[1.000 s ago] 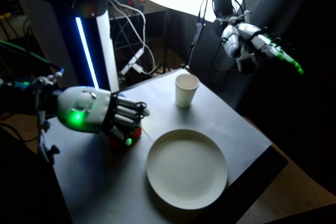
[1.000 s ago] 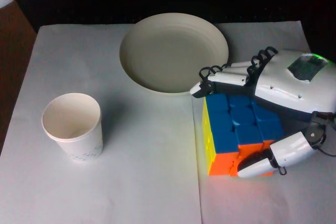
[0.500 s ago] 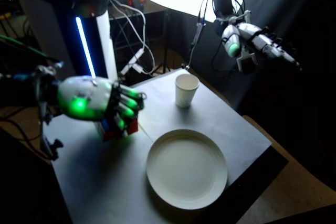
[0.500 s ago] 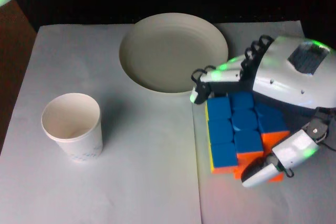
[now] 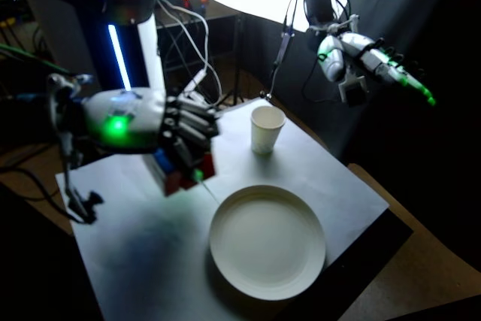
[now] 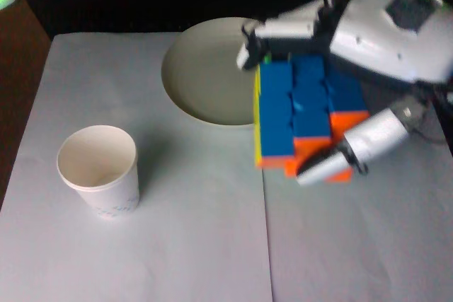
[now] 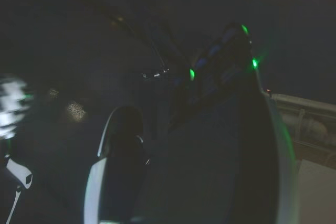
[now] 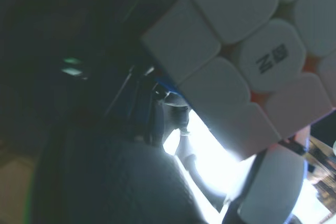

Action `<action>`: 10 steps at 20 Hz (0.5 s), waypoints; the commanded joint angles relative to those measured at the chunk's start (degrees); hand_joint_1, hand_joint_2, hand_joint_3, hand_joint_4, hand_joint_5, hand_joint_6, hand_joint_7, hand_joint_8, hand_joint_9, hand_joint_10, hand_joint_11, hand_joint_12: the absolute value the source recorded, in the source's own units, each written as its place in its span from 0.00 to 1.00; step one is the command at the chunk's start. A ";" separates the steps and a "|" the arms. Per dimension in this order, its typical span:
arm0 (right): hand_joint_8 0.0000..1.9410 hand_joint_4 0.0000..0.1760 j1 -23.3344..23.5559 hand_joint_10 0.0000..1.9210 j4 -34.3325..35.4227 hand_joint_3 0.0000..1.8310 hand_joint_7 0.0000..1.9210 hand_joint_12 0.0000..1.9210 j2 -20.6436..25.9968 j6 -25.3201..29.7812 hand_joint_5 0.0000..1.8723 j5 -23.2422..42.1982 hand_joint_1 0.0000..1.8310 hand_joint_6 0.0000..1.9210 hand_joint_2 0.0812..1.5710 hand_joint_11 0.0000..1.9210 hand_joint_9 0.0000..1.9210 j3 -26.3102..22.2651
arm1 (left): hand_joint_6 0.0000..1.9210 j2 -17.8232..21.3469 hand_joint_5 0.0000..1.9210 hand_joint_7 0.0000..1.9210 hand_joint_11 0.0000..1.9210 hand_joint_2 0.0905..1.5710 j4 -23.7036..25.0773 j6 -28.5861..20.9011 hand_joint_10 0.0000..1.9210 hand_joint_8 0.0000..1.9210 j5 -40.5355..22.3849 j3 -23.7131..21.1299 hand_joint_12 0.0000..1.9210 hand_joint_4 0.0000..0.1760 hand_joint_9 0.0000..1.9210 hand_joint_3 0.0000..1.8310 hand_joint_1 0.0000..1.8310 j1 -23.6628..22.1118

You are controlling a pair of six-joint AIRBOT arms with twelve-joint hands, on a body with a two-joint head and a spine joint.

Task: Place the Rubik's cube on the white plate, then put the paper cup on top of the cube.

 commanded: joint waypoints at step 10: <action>0.86 0.00 9.46 1.00 7.63 0.30 0.37 1.00 -8.75 -4.23 0.34 0.89 0.62 0.83 0.65 0.49 0.42 9.69 | 0.00 -0.18 0.00 0.00 0.00 0.96 -1.22 -0.13 0.00 0.00 -7.33 0.60 0.00 0.21 0.00 0.00 0.06 -0.30</action>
